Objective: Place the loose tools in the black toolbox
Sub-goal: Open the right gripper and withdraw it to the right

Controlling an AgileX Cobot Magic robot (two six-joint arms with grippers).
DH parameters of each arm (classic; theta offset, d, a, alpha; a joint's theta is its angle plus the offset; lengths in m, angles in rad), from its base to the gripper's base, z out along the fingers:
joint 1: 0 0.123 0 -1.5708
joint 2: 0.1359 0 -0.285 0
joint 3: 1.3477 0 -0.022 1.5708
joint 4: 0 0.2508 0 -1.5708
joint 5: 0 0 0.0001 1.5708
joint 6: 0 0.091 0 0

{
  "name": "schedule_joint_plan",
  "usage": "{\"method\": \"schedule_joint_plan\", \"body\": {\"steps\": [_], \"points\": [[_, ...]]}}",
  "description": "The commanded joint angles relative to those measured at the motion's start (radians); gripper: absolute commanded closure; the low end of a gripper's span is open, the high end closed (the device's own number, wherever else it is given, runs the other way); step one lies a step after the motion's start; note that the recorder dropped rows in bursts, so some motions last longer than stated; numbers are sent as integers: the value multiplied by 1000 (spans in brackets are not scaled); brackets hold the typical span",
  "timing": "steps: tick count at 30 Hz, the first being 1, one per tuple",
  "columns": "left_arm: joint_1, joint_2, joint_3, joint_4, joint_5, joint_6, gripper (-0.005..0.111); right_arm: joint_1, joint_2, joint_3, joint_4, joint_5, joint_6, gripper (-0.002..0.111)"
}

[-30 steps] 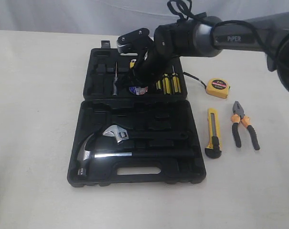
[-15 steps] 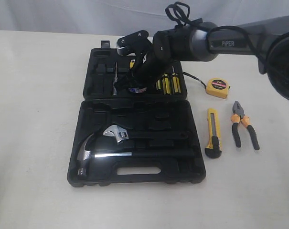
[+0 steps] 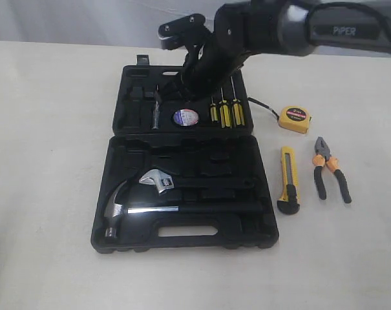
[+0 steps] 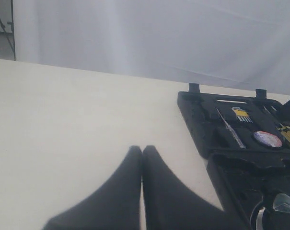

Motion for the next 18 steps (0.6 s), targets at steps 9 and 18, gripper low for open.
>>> {"method": "schedule_joint_plan", "body": {"steps": [9, 18], "points": [[-6, 4, -5, -4, -1, -1, 107, -201, -265, 171, 66, 270, -12, 109], [-6, 4, -5, -4, -1, -1, 107, -386, -472, 393, 41, 316, -43, 109]]}}
